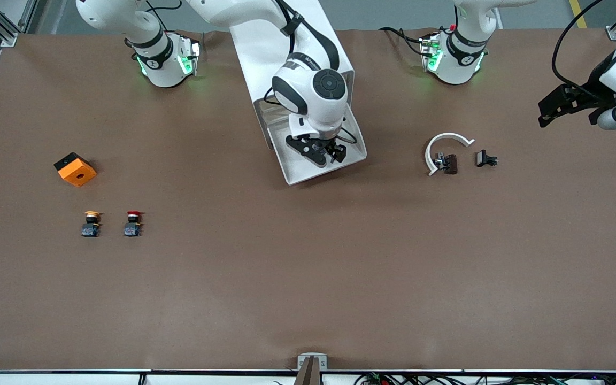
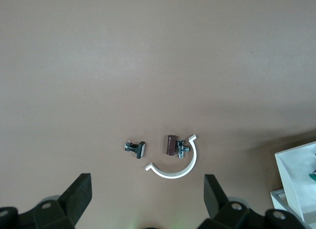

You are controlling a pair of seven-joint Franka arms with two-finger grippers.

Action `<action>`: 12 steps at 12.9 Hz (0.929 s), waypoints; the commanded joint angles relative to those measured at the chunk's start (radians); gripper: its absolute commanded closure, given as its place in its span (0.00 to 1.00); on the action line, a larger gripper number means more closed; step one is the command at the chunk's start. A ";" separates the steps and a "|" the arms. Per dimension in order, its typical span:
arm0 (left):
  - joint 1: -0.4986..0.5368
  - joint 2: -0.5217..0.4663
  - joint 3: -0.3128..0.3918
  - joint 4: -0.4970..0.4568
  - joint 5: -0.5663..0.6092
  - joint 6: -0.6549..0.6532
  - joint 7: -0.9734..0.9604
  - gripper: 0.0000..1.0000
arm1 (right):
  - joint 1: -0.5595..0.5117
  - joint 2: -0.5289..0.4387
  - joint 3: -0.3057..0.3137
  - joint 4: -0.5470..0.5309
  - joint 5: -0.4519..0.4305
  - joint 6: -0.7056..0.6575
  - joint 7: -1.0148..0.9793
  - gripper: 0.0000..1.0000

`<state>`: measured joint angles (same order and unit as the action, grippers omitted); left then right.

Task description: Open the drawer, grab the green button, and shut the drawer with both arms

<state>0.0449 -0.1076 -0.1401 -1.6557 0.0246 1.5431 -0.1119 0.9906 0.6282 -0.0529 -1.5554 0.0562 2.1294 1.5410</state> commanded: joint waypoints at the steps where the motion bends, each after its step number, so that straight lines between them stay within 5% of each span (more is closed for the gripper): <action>1: -0.005 -0.014 -0.004 -0.030 0.005 0.026 0.018 0.00 | 0.002 0.011 -0.001 0.021 -0.001 -0.003 -0.012 0.31; 2: -0.008 -0.004 -0.006 -0.030 0.003 0.026 0.018 0.00 | -0.003 0.011 -0.001 0.021 0.001 -0.003 -0.012 0.49; 4: -0.008 0.011 -0.006 -0.029 0.003 0.038 0.018 0.00 | -0.001 0.011 -0.001 0.021 0.001 -0.003 -0.012 0.69; 10: 0.003 0.057 -0.003 -0.029 0.003 0.083 0.017 0.00 | 0.000 0.011 -0.001 0.021 -0.001 -0.003 -0.012 0.71; 12: 0.001 0.091 -0.004 -0.027 0.003 0.121 0.017 0.00 | -0.003 0.012 -0.001 0.021 0.002 -0.003 -0.012 1.00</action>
<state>0.0415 -0.0373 -0.1402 -1.6826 0.0246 1.6291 -0.1111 0.9905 0.6282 -0.0535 -1.5537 0.0562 2.1295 1.5400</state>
